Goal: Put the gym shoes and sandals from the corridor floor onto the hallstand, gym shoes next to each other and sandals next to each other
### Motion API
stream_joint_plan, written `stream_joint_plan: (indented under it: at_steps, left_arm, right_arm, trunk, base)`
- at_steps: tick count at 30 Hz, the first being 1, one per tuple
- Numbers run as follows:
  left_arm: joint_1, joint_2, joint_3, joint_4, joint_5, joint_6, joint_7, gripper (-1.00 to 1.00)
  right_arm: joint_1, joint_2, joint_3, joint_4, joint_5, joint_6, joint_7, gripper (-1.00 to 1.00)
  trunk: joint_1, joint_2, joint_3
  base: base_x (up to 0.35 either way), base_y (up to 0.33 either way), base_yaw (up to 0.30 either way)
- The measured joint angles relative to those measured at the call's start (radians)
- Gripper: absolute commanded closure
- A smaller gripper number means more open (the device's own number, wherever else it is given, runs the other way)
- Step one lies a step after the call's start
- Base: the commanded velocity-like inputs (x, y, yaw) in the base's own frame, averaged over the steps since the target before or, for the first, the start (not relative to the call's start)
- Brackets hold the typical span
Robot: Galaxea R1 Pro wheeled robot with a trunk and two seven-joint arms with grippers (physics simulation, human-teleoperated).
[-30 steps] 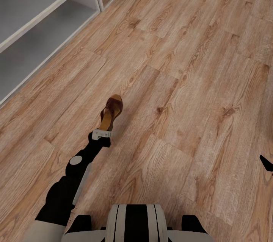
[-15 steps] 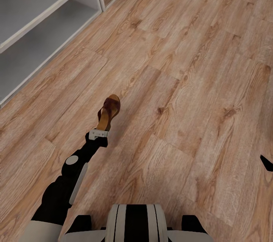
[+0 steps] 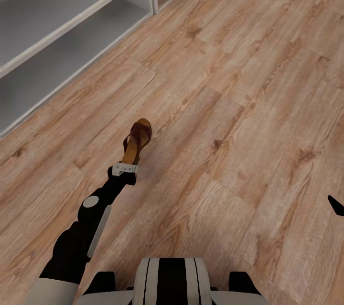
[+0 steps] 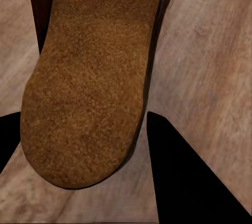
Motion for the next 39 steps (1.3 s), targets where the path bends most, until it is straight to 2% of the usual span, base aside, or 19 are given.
stream_joint_plan:
  at_steps: [9,13,16,23,26,29,30,34,39]
  left_arm:
    - [0.001,-0.002,-0.003,-0.021,-0.001,0.0,0.006,1.0]
    - [0.02,0.002,0.001,-0.051,-0.001,0.002,0.008,1.0]
    - [0.057,0.009,0.017,-0.069,-0.002,0.001,0.009,1.0]
    - [0.167,0.023,0.113,-0.124,-0.001,0.001,0.003,1.0]
    - [0.211,0.03,0.139,-0.141,-0.003,0.0,-0.004,1.0]
    - [0.25,0.05,0.154,-0.148,-0.003,-0.011,-0.016,1.0]
    - [0.27,0.064,0.159,-0.148,-0.002,-0.025,-0.024,1.0]
    - [0.315,0.087,0.167,-0.148,0.002,-0.063,-0.033,1.0]
    - [0.34,0.094,0.174,-0.149,0.005,-0.078,-0.035,1.0]
  right_arm:
    - [0.0,0.001,0.0,0.0,0.0,0.0,-0.001,-1.0]
    - [0.0,0.0,0.0,0.0,0.0,0.0,0.0,-1.0]
    - [0.0,0.0,0.0,0.0,0.0,0.0,0.001,-1.0]
    - [0.001,0.0,-0.001,-0.001,0.0,0.001,0.004,-1.0]
    - [0.001,0.0,-0.001,0.0,0.0,0.001,0.004,-1.0]
    - [0.001,0.0,-0.001,0.0,0.0,0.0,0.004,-1.0]
    - [0.001,0.0,-0.001,0.0,0.0,0.0,0.003,-1.0]
    - [0.001,0.0,0.0,0.0,0.0,0.0,0.003,-1.0]
    - [0.001,0.0,0.0,-0.001,0.0,0.0,0.004,-1.0]
  trunk:
    - [0.0,0.0,0.003]
    - [0.0,0.0,0.005]
    - [0.0,0.0,0.006]
    - [0.0,0.0,0.009]
    - [0.0,0.0,0.011]
    - [0.0,0.0,0.013]
    - [0.0,0.0,0.014]
    - [0.0,0.0,0.017]
    - [0.0,0.0,0.022]
  base:
    - [0.0,0.0,0.282]
    - [0.0,0.0,0.284]
    - [0.0,0.0,0.284]
    - [0.0,0.0,0.284]
    - [0.0,0.0,0.277]
    - [0.0,0.0,0.267]
    - [0.0,0.0,0.261]
    - [0.0,0.0,0.257]
    - [0.0,0.0,0.254]
